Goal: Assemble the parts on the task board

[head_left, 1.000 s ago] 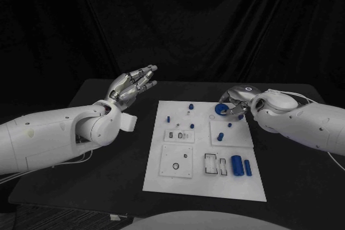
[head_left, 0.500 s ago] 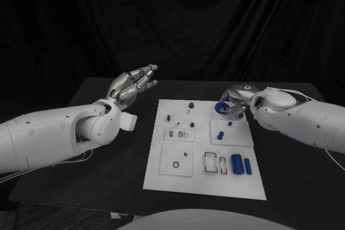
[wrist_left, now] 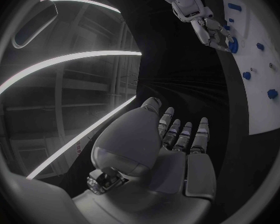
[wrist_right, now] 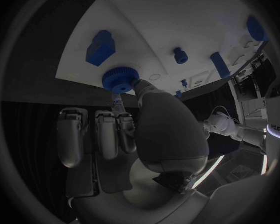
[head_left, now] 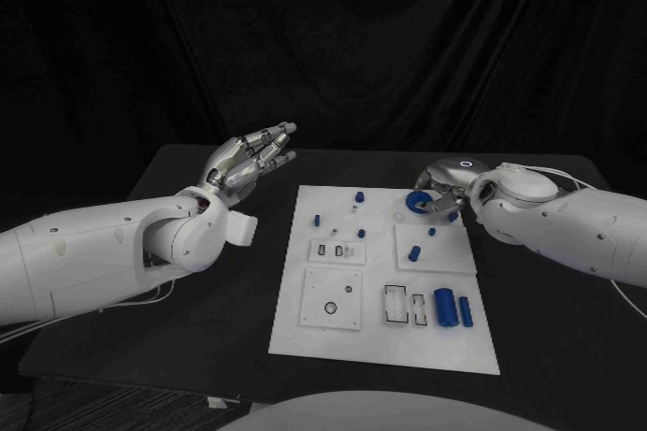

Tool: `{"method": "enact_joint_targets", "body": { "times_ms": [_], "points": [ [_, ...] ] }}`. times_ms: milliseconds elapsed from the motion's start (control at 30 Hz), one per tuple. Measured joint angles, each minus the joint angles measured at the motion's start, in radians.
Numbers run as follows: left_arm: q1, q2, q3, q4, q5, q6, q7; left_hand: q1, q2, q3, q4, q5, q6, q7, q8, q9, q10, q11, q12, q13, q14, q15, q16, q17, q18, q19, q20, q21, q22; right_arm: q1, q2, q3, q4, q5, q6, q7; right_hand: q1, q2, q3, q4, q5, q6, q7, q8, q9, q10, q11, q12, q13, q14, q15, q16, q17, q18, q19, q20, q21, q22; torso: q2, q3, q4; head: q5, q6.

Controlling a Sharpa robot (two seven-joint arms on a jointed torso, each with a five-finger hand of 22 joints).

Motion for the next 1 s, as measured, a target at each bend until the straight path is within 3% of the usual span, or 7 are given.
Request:
{"method": "enact_joint_targets", "body": {
  "times_ms": [267, 467, 600, 1000],
  "points": [
    [-0.001, -0.002, 0.0, 0.0, 0.0, 0.002, -0.001, 0.0, 0.0, 0.003, -0.003, 0.0, -0.004, 0.004, 0.0, 0.0, 0.0, 0.0, 0.0, 0.0, 0.0, 0.0, 0.0, 0.0, 0.0, 0.0, 0.0, 0.0, 0.0, 0.005, -0.027, -0.005, 0.053, 0.007, -0.033, 0.003, 0.005, 0.0, 0.004, -0.006, 0.0, 0.011, -0.002, 0.006, 0.0, 0.0, 0.0, 0.0, 0.0, 0.0, 0.0, 0.0, 0.0, 0.0, 0.0, 0.0, 0.0, 0.0, 0.0, 0.0002, -0.0002, 0.003, 0.0],
    [-0.001, -0.002, 0.0, 0.0, 0.0, 0.002, -0.002, 0.0, 0.0, 0.003, -0.003, 0.0, -0.004, 0.004, 0.0, 0.0, 0.0, 0.0, 0.0, 0.0, 0.0, 0.0, 0.004, 0.0, 0.0, 0.0, 0.0, 0.0, 0.001, 0.04, -0.037, -0.003, 0.119, 0.01, -0.06, 0.004, 0.005, -0.001, 0.007, -0.004, -0.005, 0.016, -0.001, 0.006, 0.0, 0.003, 0.004, 0.0, 0.0, 0.0, 0.0, 0.0, 0.0, 0.0, 0.0, 0.0, 0.0, 0.0, -0.001, -0.0002, -0.0012, 0.009, -0.005],
    [-0.001, -0.002, 0.0, 0.0, 0.0, 0.002, -0.003, 0.0, 0.0, 0.005, -0.005, 0.0, -0.004, 0.004, 0.0, 0.0, 0.0, 0.0, 0.0, 0.0, 0.004, 0.004, 0.004, 0.0, 0.0, 0.0, 0.0, 0.004, 0.001, 0.051, -0.032, -0.003, 0.152, 0.011, -0.07, 0.004, 0.005, -0.001, 0.007, -0.004, -0.017, 0.019, 0.0, 0.006, 0.0, 0.0, 0.007, 0.0, 0.0, 0.0, 0.0, 0.0, 0.0, 0.0, 0.004, 0.004, 0.0, 0.0, -0.001, -0.0005, -0.0012, 0.01, -0.006],
    [-0.002, -0.001, 0.0, 0.0, 0.0, 0.003, -0.006, 0.004, -0.004, 0.008, -0.008, 0.004, -0.004, 0.004, 0.0, 0.0, 0.0, 0.0, 0.0, 0.0, 0.004, 0.004, 0.004, 0.001, 0.0, 0.004, 0.004, 0.004, 0.001, 0.056, 0.036, -0.004, 0.176, 0.013, -0.054, 0.004, 0.005, -0.001, 0.007, -0.004, -0.035, 0.021, -0.002, 0.005, 0.001, 0.003, 0.011, 0.0, 0.0, -0.001, 0.006, 0.0, 0.0, 0.0, 0.0, 0.007, 0.0, 0.0, -0.001, -0.0018, 0.0021, 0.008, -0.006]
  ]
}}
